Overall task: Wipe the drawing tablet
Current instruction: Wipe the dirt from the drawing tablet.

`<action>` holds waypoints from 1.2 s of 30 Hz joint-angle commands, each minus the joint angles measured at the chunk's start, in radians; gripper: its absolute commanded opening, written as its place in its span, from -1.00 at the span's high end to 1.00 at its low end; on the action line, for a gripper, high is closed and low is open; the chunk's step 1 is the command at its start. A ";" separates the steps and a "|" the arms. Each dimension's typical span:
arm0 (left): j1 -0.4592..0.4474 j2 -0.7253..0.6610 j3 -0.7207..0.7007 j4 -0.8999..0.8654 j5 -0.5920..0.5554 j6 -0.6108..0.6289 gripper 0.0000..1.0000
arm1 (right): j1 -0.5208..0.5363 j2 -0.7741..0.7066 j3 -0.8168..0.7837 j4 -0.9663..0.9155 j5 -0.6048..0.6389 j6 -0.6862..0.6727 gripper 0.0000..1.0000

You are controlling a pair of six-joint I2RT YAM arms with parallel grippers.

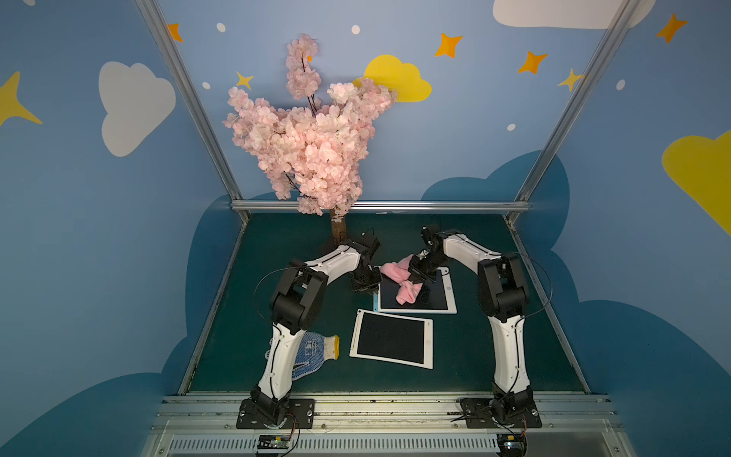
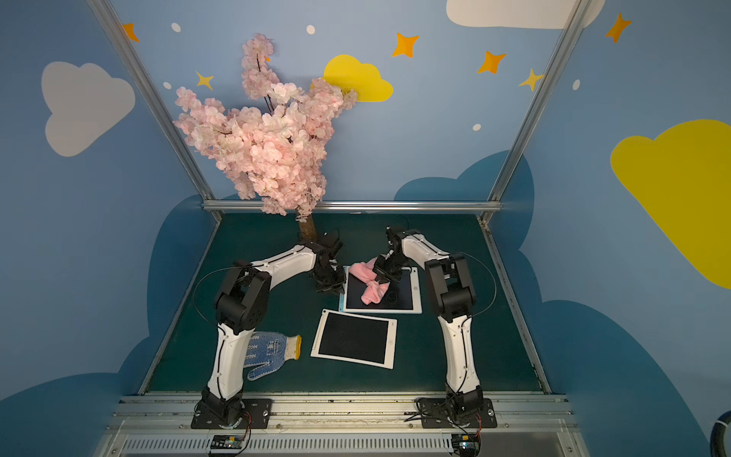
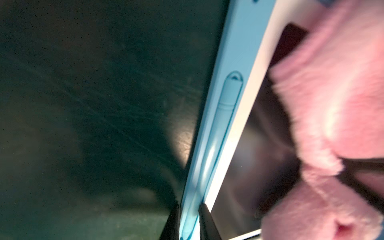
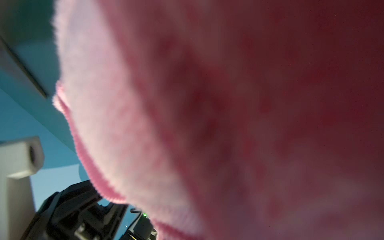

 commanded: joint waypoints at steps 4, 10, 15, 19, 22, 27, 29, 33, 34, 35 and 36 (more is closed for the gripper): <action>0.008 0.044 -0.034 -0.001 -0.040 -0.003 0.61 | -0.014 -0.009 0.010 -0.044 0.067 -0.001 1.00; 0.008 0.044 -0.033 -0.001 -0.037 -0.001 0.61 | 0.134 0.140 0.271 -0.088 0.026 0.069 1.00; 0.011 0.044 -0.034 -0.003 -0.037 -0.001 0.61 | 0.210 0.299 0.526 -0.149 -0.015 0.120 1.00; 0.012 0.041 -0.033 -0.002 -0.035 -0.001 0.61 | 0.188 0.329 0.560 -0.169 -0.015 0.139 1.00; 0.014 0.038 -0.037 -0.002 -0.035 0.001 0.61 | 0.133 0.274 0.474 -0.167 0.011 0.110 1.00; 0.015 0.039 -0.043 0.002 -0.034 0.002 0.61 | 0.010 0.165 0.298 -0.144 0.036 0.050 1.00; 0.017 0.041 -0.044 0.002 -0.034 0.001 0.61 | -0.038 0.133 0.242 -0.141 0.045 0.032 1.00; 0.020 0.041 -0.041 0.002 -0.035 0.001 0.61 | -0.122 0.072 0.133 -0.119 0.071 0.005 1.00; 0.020 0.041 -0.042 0.002 -0.035 0.001 0.61 | -0.133 0.064 0.121 -0.117 0.077 0.000 1.00; 0.020 0.042 -0.041 0.002 -0.035 0.001 0.61 | -0.139 0.057 0.113 -0.117 0.089 -0.008 1.00; 0.020 0.043 -0.041 0.002 -0.036 -0.001 0.61 | -0.135 0.053 0.111 -0.121 0.099 -0.013 1.00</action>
